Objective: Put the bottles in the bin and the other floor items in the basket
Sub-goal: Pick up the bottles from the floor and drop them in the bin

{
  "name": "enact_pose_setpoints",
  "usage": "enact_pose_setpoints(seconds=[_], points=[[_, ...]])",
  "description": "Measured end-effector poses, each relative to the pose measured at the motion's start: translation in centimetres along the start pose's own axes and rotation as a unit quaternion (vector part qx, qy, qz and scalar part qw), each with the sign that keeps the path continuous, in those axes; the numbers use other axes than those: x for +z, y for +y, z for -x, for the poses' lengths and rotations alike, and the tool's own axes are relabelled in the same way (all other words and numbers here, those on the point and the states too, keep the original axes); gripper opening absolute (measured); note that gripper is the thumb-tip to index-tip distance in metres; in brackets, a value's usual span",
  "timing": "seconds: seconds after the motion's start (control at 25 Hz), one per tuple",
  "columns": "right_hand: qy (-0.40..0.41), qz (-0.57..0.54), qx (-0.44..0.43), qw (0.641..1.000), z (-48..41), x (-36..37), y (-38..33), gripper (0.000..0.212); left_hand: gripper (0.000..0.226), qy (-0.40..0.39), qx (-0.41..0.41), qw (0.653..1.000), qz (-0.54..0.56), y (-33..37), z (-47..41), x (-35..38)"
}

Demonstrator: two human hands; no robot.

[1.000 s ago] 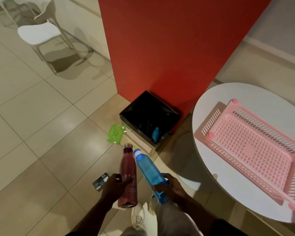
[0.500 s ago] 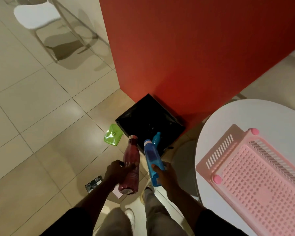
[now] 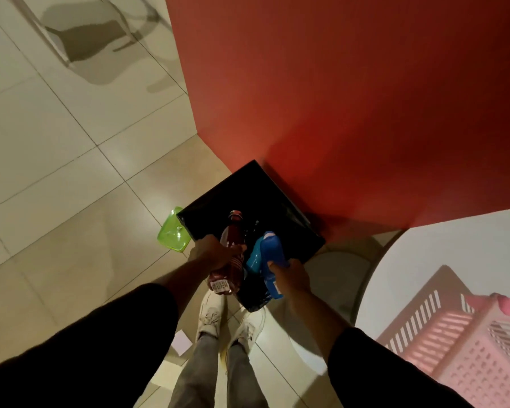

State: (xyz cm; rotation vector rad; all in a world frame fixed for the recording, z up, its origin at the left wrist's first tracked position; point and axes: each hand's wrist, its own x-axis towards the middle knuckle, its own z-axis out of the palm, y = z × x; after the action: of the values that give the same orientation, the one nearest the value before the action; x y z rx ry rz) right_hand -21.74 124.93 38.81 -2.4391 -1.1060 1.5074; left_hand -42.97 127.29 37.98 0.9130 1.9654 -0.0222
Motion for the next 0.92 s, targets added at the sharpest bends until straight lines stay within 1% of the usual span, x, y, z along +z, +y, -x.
enact_pose_setpoints(seconds=[0.12,0.28,0.32,0.4,0.44,0.48,0.56,0.64,0.72,0.84,0.92], points=[[0.007,0.029,-0.003,1.000,-3.1,1.5,-1.0,0.059,0.084,0.004,0.009,0.999,-0.051,1.1,-4.4,0.7],[0.025,0.109,-0.060,0.992,-4.8,2.8,-1.5,0.061,0.073,0.010,0.034,0.995,-0.094,1.6,-8.1,1.3],[0.009,0.149,-0.072,0.986,-4.9,2.9,-1.5,0.060,0.071,0.004,0.051,0.992,-0.118,1.6,-8.4,1.2],[-0.054,0.250,-0.085,0.963,-3.9,3.2,-1.4,0.052,0.069,0.003,0.075,0.983,-0.169,1.0,-7.8,0.8],[-0.084,0.277,-0.090,0.953,-2.9,3.3,-1.3,0.048,0.069,0.008,0.083,0.977,-0.197,0.5,-7.1,0.5],[-0.107,0.286,-0.093,0.948,-1.7,3.4,-1.1,0.045,0.068,0.010,0.096,0.970,-0.223,-0.2,-6.2,0.2],[-0.133,0.277,-0.094,0.947,0.8,3.7,-0.5,0.047,0.068,-0.011,0.140,0.959,-0.248,-1.5,-4.1,-0.2],[-0.127,0.269,-0.104,0.949,3.7,3.6,-0.3,0.052,0.071,-0.033,0.206,0.936,-0.283,-2.6,-1.5,-0.9],[-0.105,0.270,-0.119,0.950,6.3,3.4,-0.1,0.056,0.077,-0.037,0.264,0.912,-0.313,-3.6,1.2,-1.5],[-0.071,0.259,-0.128,0.955,10.0,2.4,0.4,0.073,0.087,-0.050,0.324,0.875,-0.357,-3.8,4.8,-2.6],[-0.043,0.271,-0.142,0.951,12.1,1.5,1.0,0.080,0.095,-0.083,0.366,0.848,-0.373,-3.6,6.7,-3.4]])
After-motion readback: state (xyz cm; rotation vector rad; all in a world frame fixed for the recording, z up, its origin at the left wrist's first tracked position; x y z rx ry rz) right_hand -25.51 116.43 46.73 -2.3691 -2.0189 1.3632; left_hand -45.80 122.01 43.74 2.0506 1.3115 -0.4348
